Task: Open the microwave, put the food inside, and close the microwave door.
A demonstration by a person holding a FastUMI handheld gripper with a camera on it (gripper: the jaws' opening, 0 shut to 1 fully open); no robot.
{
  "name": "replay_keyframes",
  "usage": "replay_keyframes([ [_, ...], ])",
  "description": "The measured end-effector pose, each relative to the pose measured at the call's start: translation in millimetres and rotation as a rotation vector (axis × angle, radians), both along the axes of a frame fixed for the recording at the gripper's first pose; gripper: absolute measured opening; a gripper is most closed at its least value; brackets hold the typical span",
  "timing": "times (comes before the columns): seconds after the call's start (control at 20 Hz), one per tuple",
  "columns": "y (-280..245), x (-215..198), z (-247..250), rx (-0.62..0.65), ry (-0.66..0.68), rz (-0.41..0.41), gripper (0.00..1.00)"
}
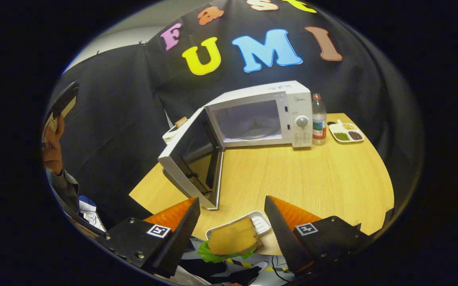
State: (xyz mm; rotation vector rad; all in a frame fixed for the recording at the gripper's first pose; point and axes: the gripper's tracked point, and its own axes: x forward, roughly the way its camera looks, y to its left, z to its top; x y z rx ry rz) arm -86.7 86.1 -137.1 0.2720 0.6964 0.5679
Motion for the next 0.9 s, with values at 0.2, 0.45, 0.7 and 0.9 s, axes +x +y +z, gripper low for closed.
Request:
replay_keyframes([
  [0.2, -10, -7, -42, -0.011, 0.119, -0.003, 0.98],
  [0.45, -12, -23, -77, 0.003, 0.27, -0.012, 0.99],
  [0.7, -3, -35, -101, 0.018, 0.369, -0.03, 0.99],
  [0.9, 4, -37, -106, 0.075, 0.47, -0.07, 0.99],
])
